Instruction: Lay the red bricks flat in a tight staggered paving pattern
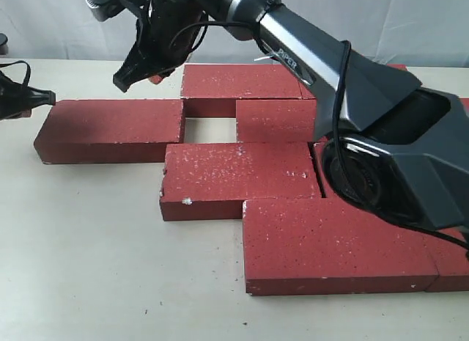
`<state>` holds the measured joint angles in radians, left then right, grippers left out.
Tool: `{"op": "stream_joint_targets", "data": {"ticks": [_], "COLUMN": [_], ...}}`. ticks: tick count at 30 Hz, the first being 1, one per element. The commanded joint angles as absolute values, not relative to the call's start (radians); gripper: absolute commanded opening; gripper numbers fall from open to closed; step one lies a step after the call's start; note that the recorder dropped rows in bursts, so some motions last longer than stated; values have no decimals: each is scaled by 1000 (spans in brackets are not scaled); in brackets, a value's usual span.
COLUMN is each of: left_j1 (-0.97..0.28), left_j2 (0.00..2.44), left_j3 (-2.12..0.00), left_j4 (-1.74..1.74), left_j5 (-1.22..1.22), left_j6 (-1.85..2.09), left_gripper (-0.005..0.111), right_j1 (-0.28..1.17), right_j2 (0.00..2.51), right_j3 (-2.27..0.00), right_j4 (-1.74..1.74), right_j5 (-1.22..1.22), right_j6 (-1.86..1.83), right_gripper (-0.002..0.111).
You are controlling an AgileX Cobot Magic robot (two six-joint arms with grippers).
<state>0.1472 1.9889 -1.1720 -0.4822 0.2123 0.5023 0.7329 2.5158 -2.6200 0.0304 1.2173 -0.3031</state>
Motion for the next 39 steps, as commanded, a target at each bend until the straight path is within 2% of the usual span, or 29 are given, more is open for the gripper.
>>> {"op": "stream_joint_targets", "data": {"ticks": [1,9,17,23,26,32,39], "left_j1": [142,131,131,131,131,131,117], "left_j2": [1922,1817,1800,1840,1869,1936,1973], "left_j3": [-1161,-1062,-972,-972,-972,-975,-1030], "left_j4": [-467,-497,-497,-533,-540,-562,-579], "left_j5": [327,319,144,76,44,0,86], "left_j6": [517,587,585,585,583,583,583], "left_gripper": [0,0,0,0,0,0,0], "right_j1": [777,783,768,731,655,507,477], "right_j2": [2410,2165,1885,1764,1742,1740,1740], "right_j3": [-2454,-2092,-1533,-1204,-1150,-1150,-1150], "right_j4": [30,-34,-110,-294,-327,-185,-150], "right_j5": [1221,1191,913,571,449,389,362], "right_j6": [-350,-350,-341,-294,-284,-271,-271], "right_gripper": [-1,-1,-1,-1,-1,-1,-1]}}
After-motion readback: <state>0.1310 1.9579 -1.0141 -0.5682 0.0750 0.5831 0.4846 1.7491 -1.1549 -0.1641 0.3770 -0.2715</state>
